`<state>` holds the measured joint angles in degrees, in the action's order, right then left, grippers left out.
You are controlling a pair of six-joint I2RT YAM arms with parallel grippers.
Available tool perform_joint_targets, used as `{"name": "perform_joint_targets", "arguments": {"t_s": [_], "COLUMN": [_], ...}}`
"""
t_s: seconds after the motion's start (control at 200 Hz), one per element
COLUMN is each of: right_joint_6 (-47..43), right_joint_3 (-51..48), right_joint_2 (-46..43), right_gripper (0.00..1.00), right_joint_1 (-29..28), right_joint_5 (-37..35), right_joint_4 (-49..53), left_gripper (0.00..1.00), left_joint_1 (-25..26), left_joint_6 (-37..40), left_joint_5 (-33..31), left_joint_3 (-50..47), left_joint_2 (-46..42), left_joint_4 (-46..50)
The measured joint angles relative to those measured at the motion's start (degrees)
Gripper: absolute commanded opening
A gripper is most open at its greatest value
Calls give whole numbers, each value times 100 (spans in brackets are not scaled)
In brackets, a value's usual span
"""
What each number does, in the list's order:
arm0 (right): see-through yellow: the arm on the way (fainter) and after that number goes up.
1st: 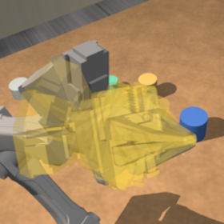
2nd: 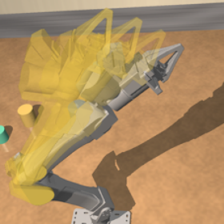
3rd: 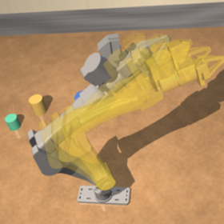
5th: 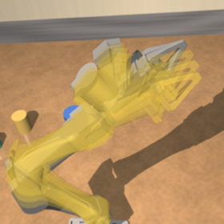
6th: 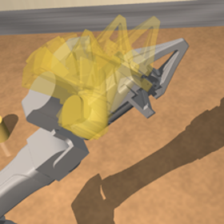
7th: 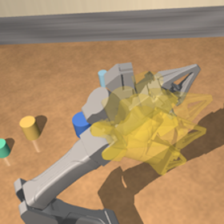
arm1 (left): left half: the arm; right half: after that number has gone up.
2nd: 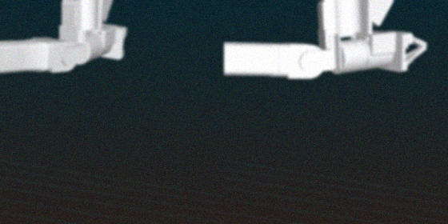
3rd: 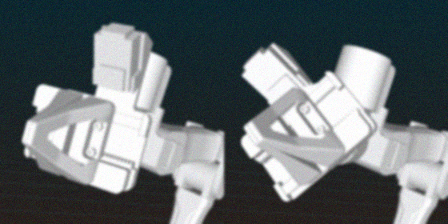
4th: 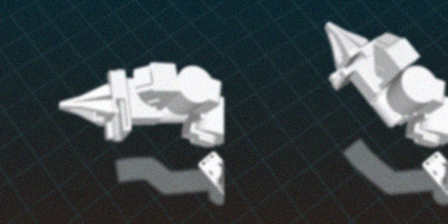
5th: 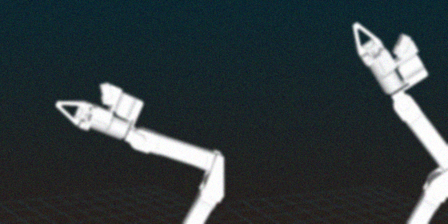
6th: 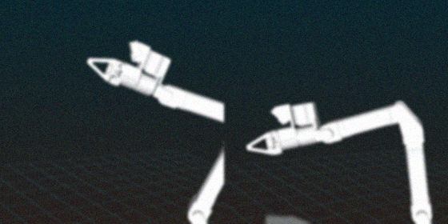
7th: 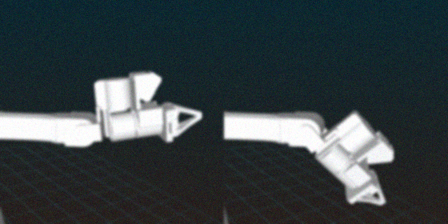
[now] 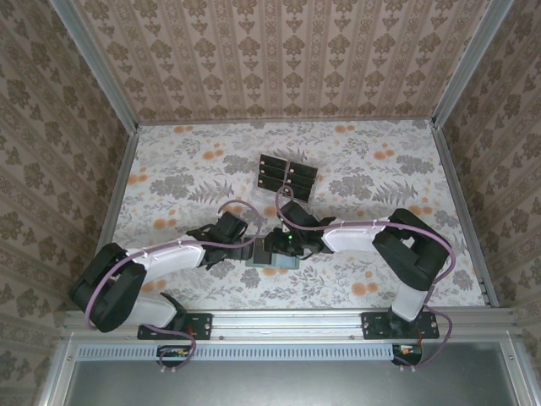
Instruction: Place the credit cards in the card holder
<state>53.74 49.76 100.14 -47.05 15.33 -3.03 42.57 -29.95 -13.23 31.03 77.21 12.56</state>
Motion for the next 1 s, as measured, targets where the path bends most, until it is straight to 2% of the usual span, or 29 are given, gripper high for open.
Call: {"name": "perform_joint_targets", "arguments": {"t_s": [0.19, 0.46, 1.0], "right_joint_6": [0, -98, -101], "right_joint_3": [-66, -146, -149], "right_joint_2": [-269, -328, -116], "right_gripper": [38, 19, 16], "right_joint_1": [0, -4, -11], "right_joint_5": [-7, -7, -7], "right_joint_4": [42, 46, 39], "left_gripper": [100, 100, 100], "left_joint_1": [-90, -142, -142], "left_joint_6": [0, -2, -92], "left_joint_5": [-2, -2, 63], "left_joint_3": [0, -4, -87], "left_joint_2": [-483, -643, -450], "left_joint_4": [173, 337, 387]}}
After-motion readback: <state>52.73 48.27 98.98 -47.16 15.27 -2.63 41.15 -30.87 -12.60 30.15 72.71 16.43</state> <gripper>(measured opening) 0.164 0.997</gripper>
